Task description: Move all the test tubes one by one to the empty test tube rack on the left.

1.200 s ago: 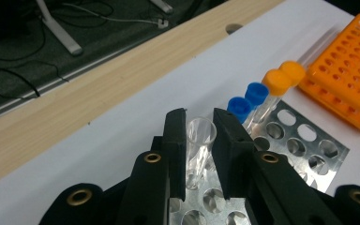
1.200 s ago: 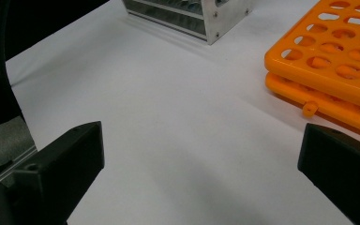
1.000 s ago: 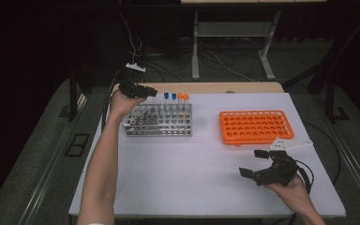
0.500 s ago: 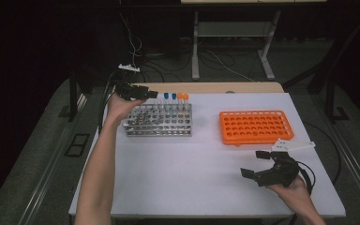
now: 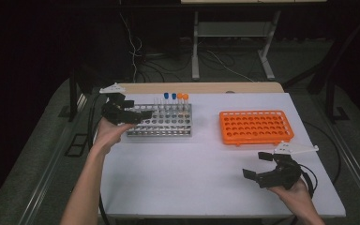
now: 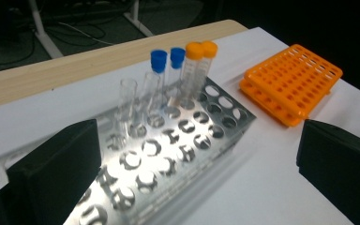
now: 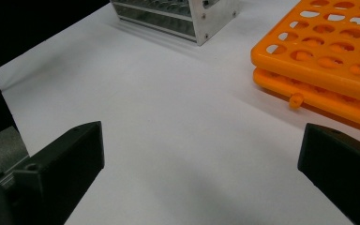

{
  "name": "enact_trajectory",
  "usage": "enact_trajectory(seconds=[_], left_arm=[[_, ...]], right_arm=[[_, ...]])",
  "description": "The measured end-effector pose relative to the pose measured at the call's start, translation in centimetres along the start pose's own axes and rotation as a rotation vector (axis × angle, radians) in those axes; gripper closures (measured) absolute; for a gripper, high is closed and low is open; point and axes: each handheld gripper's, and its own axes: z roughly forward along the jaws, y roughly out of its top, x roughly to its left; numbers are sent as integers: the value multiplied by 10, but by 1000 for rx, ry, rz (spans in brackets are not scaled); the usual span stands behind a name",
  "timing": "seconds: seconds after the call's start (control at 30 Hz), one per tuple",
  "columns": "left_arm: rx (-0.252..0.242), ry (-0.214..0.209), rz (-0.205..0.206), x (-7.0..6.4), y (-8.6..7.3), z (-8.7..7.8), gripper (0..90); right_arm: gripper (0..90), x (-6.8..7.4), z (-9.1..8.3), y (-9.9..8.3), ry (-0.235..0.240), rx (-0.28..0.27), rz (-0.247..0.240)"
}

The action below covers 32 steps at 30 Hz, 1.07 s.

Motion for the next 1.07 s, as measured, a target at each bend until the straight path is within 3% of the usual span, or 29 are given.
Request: enact_trajectory(seconds=[0.23,0.57,0.9,1.07], left_arm=[[-36,-13,30,-25,-28,-17,0],[-86,-47,57,-56,-64,-26,0],[-81,-83,74,-76,-93,-24,0],[-65,-97,76,-79,-104,-20,0]], right_arm=[[3,2,4,-2,0,-2,-4],[3,4,4,-6,-5,-18,-6],[3,5,5,-8,-1,-21,-8],[3,5,6,-9,0,-21,-7]])
